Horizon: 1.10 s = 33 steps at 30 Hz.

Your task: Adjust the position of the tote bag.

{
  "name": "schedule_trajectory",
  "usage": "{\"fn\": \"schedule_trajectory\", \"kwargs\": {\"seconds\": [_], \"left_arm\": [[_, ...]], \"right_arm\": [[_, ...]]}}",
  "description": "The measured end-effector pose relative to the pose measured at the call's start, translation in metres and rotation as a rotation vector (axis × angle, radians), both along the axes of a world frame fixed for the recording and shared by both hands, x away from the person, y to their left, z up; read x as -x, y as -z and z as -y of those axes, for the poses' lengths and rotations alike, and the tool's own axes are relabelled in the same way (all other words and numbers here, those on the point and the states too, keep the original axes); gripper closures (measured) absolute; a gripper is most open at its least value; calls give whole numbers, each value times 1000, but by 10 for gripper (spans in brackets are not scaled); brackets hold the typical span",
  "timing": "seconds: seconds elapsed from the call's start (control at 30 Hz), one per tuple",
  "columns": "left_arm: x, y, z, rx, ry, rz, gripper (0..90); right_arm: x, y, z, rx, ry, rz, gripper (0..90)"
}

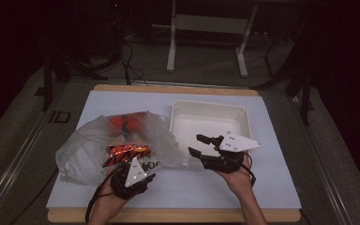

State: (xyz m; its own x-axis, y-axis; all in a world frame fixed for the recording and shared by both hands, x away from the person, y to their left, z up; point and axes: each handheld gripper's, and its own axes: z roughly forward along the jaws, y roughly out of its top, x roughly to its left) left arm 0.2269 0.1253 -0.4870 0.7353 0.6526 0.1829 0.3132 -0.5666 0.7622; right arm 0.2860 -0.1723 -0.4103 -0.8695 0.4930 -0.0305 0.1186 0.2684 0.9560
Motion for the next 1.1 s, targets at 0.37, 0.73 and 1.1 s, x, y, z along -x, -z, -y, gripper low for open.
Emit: {"fn": "schedule_trajectory", "kwargs": {"seconds": [0.37,0.73,1.1], "left_arm": [[-1,3,5,-17,14,-2,634],[6,-12,-15,25,-32,34,617],[-4,-29,-76,-39,-364,69,597]], "right_arm": [[-14,-7,-41,11,-63,-43,387],[-63,22,-99,222,-28,-203,266],[-74,23,-89,250,37,-225,803]]}}
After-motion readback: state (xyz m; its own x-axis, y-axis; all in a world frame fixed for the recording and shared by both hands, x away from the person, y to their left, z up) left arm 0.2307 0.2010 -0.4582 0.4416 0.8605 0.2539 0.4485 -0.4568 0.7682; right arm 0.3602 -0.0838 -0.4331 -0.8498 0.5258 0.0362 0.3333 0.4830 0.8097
